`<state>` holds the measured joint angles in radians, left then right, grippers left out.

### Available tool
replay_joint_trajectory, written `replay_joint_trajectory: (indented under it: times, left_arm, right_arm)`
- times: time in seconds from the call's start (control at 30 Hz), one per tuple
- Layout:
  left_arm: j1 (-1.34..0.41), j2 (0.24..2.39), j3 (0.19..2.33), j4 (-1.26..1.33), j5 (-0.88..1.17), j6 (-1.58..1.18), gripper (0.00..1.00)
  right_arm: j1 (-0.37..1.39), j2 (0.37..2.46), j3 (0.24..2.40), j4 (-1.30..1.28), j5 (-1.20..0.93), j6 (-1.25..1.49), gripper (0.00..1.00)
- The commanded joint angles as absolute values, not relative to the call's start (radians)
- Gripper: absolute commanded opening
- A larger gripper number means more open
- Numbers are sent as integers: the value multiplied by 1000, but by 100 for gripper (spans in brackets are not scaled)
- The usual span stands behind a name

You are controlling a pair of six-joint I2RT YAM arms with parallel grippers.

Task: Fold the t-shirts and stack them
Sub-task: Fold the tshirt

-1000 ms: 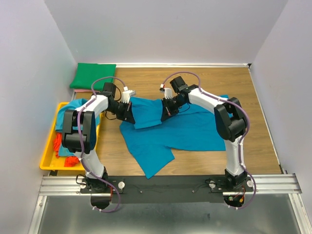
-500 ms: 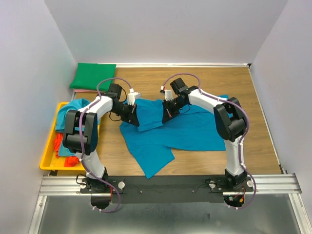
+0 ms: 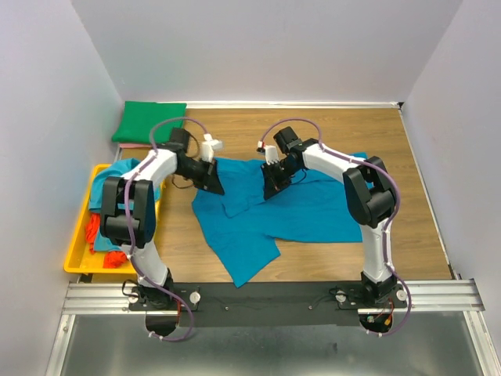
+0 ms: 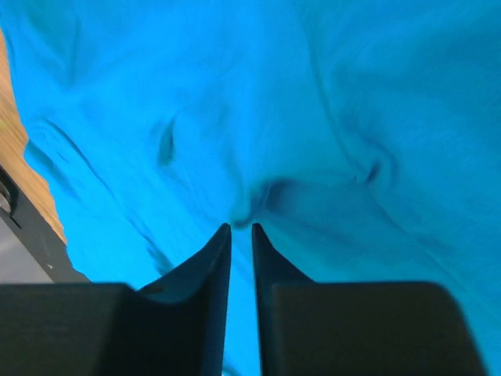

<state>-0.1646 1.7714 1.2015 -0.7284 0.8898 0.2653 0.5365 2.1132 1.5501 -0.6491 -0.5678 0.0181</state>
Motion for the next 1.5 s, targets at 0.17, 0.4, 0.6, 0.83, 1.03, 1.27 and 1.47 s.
replay_joint_trajectory:
  times: [0.17, 0.4, 0.6, 0.83, 1.03, 1.27, 1.47]
  left_arm:
    - [89, 1871, 1422, -660, 943, 183, 20]
    - [107, 2006, 1500, -483, 894, 12, 21]
    - [101, 2118, 1566, -476, 835, 15, 21]
    - [101, 2194, 1572, -488, 698, 31, 13]
    - [123, 2252, 1655, -535, 555, 69, 8]
    - [127, 2186, 1697, -526, 505, 121, 6]
    - [101, 2091, 1704, -509, 637, 167, 25]
  right_arm:
    - [534, 2023, 1620, -696, -601, -126, 35]
    - [571, 2123, 1727, -693, -591, -89, 39]
    - [568, 2171, 1773, -693, -451, -92, 38]
    - [421, 2158, 1767, -696, -394, -113, 38]
    - [227, 2111, 1706, -701, -335, -182, 39]
    - [49, 2109, 1664, -703, -241, -271, 39]
    - [21, 2175, 1744, -696, -198, -293, 38]
